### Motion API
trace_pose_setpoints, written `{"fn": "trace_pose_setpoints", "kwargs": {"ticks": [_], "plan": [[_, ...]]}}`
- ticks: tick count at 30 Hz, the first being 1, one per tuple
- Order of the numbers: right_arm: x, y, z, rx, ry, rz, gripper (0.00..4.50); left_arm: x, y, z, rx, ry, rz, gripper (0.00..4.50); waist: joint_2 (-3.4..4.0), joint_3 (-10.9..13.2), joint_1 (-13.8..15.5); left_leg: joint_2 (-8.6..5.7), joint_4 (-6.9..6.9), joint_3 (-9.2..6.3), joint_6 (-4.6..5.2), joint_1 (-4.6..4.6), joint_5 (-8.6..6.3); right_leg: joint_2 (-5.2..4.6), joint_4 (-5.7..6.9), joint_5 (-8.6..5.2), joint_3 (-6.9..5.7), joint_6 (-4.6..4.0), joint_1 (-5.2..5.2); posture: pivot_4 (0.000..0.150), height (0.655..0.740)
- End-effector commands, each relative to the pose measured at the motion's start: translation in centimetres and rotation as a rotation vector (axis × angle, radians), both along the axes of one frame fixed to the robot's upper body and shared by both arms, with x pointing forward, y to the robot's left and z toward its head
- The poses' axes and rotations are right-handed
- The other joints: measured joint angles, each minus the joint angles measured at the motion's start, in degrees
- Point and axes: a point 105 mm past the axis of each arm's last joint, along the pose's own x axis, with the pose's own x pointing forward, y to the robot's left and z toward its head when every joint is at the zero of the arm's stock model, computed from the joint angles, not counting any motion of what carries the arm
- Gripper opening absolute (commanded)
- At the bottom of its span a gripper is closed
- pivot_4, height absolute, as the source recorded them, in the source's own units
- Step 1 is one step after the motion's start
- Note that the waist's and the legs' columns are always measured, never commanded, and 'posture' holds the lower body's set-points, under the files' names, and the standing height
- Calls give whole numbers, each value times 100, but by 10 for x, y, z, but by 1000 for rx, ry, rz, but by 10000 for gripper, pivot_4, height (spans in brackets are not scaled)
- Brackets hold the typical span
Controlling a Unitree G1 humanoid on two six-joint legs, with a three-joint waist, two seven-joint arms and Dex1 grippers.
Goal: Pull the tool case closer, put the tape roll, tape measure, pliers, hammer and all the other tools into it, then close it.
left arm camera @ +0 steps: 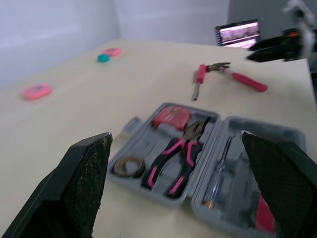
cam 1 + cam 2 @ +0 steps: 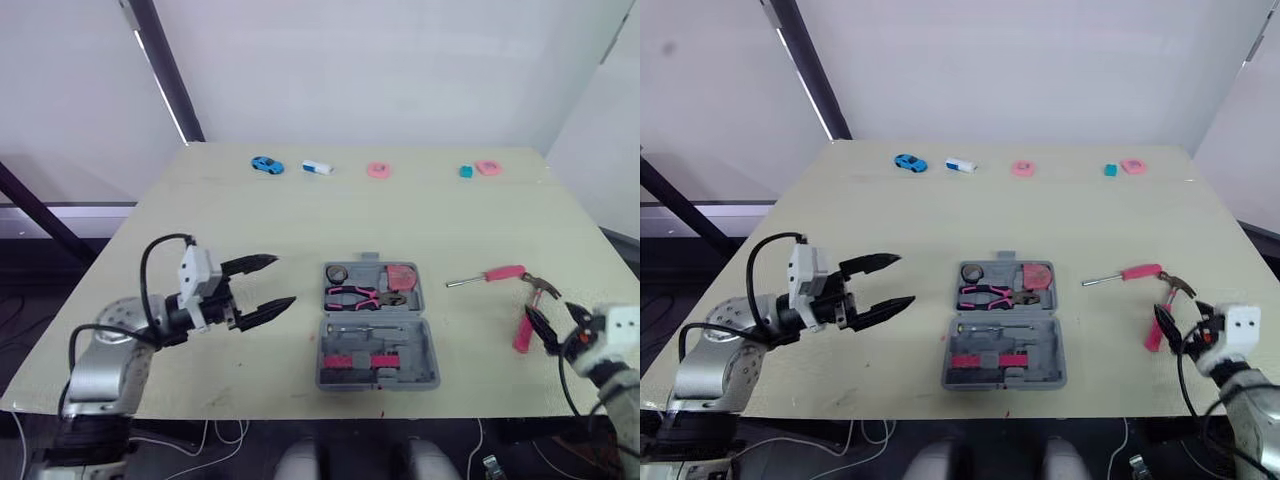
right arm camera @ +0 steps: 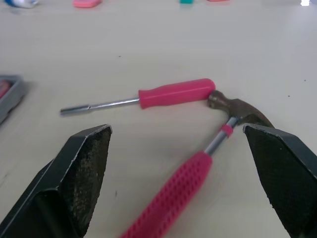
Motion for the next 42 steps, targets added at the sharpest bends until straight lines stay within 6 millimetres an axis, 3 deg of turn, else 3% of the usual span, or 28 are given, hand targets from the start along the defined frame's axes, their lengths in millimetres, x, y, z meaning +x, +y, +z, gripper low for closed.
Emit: {"fn": "trace_pose_setpoints", "kwargs": {"ticks": [1, 13, 23, 26, 27, 29, 34, 35, 42], "plan": [[8, -13, -2, -42, 81, -123, 45000, -9, -14, 15, 10, -34, -91, 44322, 2, 0, 1, -3, -1, -1, 0, 0, 0, 0, 0, 0, 2, 0, -1, 1500, 7400], [48, -11, -17, 51, 196, -287, 45000, -27, -40, 43, 40, -60, -262, 44322, 3, 3, -15, -4, -3, 5, 1, -17, 0, 19, 0, 7, 8, 17, -13, 1500, 7400], [68, -18, -24, 75, 247, -346, 45000, -31, -44, 51, 38, -56, -312, 44322, 4, 7, -48, -4, -2, 8, 1, -18, 1, 24, 1, 10, 12, 23, -17, 1500, 7400], [72, -20, -23, 65, 248, -349, 36155, -31, -44, 50, 43, -51, -316, 45000, 4, 7, -87, -4, -3, 7, 1, -18, 1, 24, 1, 11, 14, 23, -17, 1500, 7400], [73, -21, -23, 68, 249, -356, 30611, -32, -44, 50, 42, -50, -316, 45000, 4, 8, -93, -4, -3, 7, 1, -19, 1, 25, 0, 11, 13, 23, -17, 1500, 7400], [74, -22, -24, 58, 256, -358, 25498, -32, -44, 49, 41, -48, -317, 45000, 3, 8, -124, -4, -4, 7, 1, -19, 0, 25, 0, 11, 13, 24, -17, 1500, 7400], [75, -23, -27, 40, 263, -363, 3746, -33, -45, 48, 41, -48, -318, 45000, 3, 8, -153, -4, -4, 6, 1, -19, 1, 25, 1, 12, 14, 25, -17, 1500, 7400], [75, -22, -27, 36, 263, -360, 1057, -33, -45, 48, 40, -48, -318, 45000, 3, 8, -153, -4, -3, 6, 1, -19, 1, 25, 1, 12, 14, 25, -17, 1500, 7400], [67, -23, -22, 11, 260, -337, 1057, -34, -41, 46, 35, -41, -309, 45000, 3, 8, -143, -4, -6, 4, 1, -19, 1, 24, 0, 11, 14, 26, -17, 1500, 7400]]}}
